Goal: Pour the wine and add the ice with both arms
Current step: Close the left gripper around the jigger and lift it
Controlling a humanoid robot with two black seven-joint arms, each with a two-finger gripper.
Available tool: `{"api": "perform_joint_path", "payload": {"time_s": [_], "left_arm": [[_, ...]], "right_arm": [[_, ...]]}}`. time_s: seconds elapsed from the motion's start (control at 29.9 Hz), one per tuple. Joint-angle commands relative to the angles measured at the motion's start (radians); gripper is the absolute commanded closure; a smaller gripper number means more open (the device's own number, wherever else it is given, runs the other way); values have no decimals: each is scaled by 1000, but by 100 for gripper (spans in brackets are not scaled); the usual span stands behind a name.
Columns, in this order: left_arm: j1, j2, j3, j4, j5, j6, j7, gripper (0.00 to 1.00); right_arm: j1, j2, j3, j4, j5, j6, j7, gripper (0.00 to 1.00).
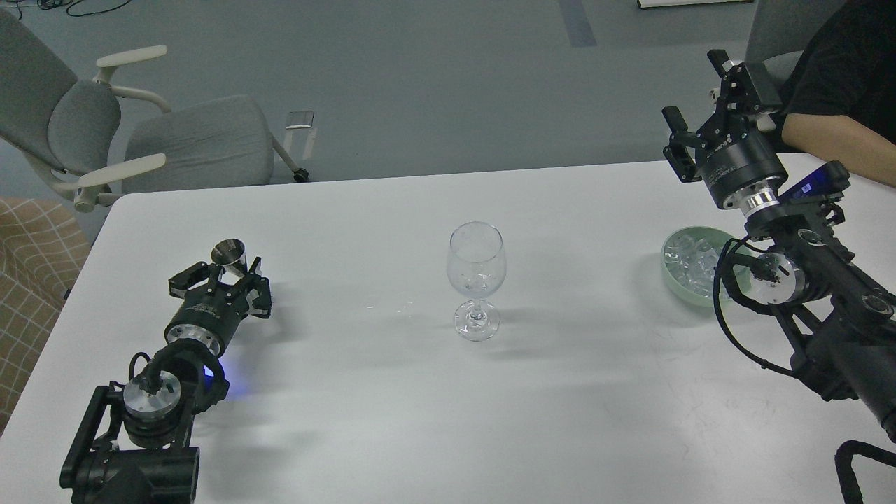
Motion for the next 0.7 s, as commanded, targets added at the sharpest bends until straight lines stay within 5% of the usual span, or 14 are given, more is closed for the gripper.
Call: {"api": "perform_joint_path", "payload": {"time_s": [0.0,0.5,0.67], "left_arm": [[-2,0,-1,0,-3,0,0,82],[-38,0,-1,-38,-4,6,24,95],[-31,-2,2,-162,-4,35,93,95]], "right_arm": [[-2,-1,0,0,0,0,0,0],[-12,0,2,3,0,-11,0,0],[-14,0,0,3,0,-11,0,0]]}}
